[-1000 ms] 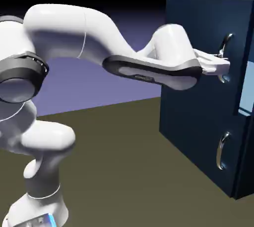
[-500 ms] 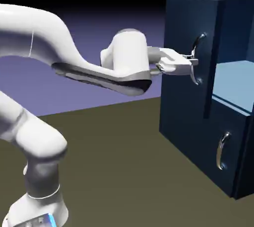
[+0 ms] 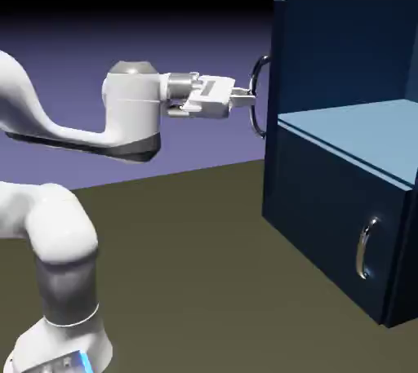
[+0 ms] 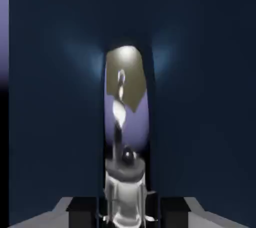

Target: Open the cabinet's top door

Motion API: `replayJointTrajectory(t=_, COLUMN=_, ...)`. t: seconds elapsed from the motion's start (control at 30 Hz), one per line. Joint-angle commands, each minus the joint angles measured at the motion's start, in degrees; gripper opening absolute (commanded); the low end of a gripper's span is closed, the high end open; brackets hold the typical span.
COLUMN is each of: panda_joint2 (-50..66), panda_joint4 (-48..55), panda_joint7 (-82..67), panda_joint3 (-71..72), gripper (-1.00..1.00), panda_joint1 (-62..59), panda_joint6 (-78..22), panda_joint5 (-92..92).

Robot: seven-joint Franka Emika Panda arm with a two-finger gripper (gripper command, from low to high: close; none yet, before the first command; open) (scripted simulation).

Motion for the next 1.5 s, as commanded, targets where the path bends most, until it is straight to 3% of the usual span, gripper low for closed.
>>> replayJointTrajectory(t=0.0, panda_joint2=-1.2, panda_joint4=-0.7, panda_joint7=-1.1, panda_joint3=1.6, gripper=-1.00, panda_joint1=0.2, panda_joint6=-1.3, panda_joint5=2.4)
replayJointTrajectory(t=0.3, panda_joint2=-8.0, panda_joint4=-2.8, panda_joint7=-8.5, panda_joint3=18.2, gripper=-1.00, panda_joint1=4.5, panda_joint6=-17.6, panda_joint5=24.7)
replayJointTrajectory(t=0.6, panda_joint2=-5.5, panda_joint4=4.1, panda_joint7=-10.0, panda_joint3=36.9, gripper=-1.00, panda_joint1=5.7, panda_joint6=-36.3, panda_joint5=43.2)
replayJointTrajectory(t=1.07, panda_joint2=3.7, panda_joint4=30.4, panda_joint7=-10.2, panda_joint3=64.0, gripper=-1.00, panda_joint1=-12.4, panda_joint6=-63.8, panda_joint5=61.6)
replayJointTrajectory(t=1.47, panda_joint2=2.8, panda_joint4=55.3, panda_joint7=-14.4, panda_joint3=79.1, gripper=-1.00, panda_joint1=-34.6, panda_joint6=-80.7, panda_joint5=68.3)
